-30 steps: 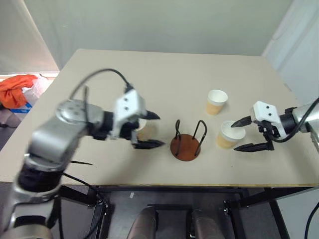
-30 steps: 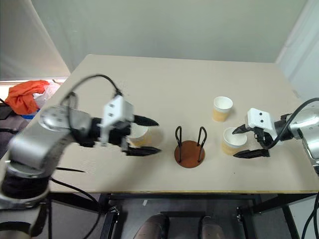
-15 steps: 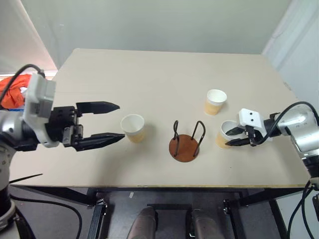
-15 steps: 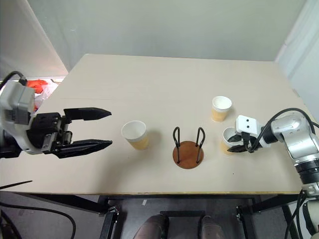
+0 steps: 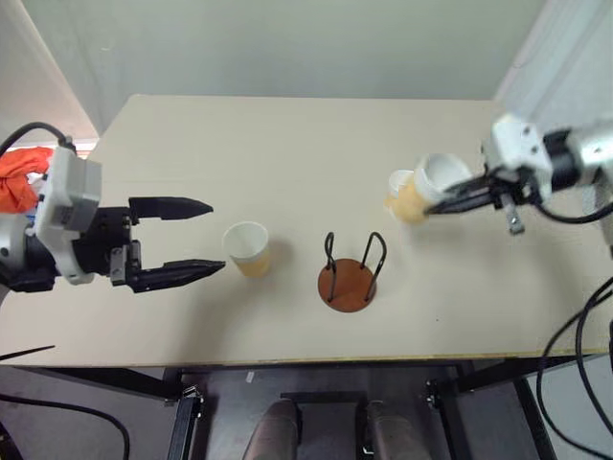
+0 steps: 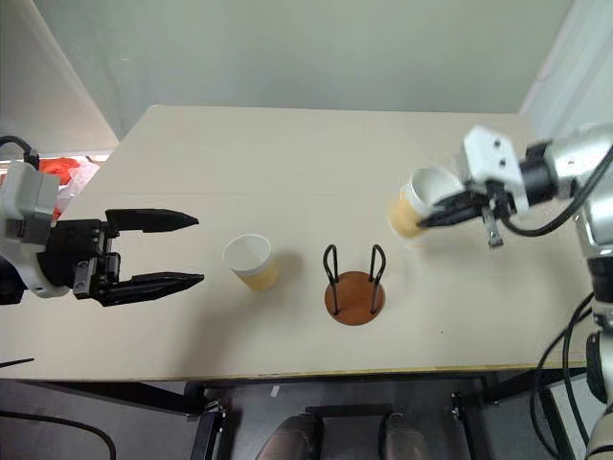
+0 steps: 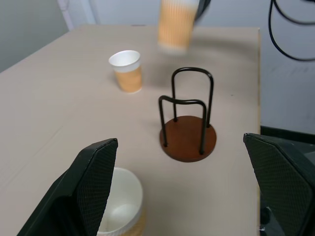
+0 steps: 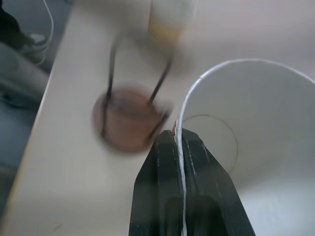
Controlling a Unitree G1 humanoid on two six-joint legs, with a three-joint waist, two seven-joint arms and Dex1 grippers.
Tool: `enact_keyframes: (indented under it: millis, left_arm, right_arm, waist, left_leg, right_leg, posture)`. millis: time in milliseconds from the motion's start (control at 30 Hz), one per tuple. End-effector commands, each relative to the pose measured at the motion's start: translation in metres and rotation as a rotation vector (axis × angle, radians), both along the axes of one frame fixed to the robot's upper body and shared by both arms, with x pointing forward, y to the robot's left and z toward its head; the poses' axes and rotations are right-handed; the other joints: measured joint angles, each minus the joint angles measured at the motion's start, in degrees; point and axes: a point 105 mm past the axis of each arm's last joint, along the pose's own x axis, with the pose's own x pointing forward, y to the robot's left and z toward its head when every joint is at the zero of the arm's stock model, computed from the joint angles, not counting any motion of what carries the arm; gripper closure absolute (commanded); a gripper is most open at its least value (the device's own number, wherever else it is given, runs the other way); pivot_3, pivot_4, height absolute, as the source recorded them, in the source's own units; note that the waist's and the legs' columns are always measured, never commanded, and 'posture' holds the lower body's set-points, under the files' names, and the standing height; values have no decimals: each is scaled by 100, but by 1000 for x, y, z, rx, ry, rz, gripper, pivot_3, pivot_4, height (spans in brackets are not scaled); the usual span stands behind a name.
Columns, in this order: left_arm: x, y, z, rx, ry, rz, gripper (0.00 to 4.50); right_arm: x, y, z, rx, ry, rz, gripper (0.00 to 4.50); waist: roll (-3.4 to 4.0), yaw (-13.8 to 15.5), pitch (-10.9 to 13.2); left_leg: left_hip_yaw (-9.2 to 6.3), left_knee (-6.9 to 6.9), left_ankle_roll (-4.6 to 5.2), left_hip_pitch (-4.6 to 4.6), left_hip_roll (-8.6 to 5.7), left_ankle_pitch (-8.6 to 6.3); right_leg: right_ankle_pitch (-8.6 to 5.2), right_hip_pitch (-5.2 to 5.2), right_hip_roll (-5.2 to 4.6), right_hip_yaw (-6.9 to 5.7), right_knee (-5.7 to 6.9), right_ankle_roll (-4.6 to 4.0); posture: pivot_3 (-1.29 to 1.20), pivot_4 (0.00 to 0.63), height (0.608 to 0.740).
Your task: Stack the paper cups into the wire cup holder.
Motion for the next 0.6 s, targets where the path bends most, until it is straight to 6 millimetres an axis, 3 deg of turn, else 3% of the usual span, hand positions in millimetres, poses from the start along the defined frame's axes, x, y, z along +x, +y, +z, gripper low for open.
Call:
enact_keyframes:
  millis: [33,167,433,600]
  left_arm:
    - [-1,2,1,35,-23,2,0]
    - [-4,1,-1,47,-25,8,0]
    - [-10,4,-5,62,-18,46,0]
    - [-3,10,-5,84,-42,101,0]
  right_arm:
    - [-10,34,-4,-2,3,165,4474]
    - [-8,46,-27,-59,30,202,4474]
    - [-9,43,-42,-98,52,222,4474]
    - [-7,45,-43,-109,48,228,3203]
  waist:
    - [0,-15,0]
    - [2,-2,2]
    - [1,-8,1]
    - [1,-9,1]
  left_leg:
    - [0,0,-2,1,4,-1]
    - [1,1,-4,-7,7,-2]
    - [1,3,-19,-4,10,-15]
    - [2,3,-26,2,19,-10]
  right_leg:
    - [-3,-4,4,-1,5,-8]
    - [-12,-28,3,-3,48,-31]
    - [-29,-35,1,-6,76,-61]
    - [-27,-34,4,-7,81,-65]
  posture:
    - [0,150,740]
    - [0,150,740]
    - [0,150,740]
    - [0,150,740]
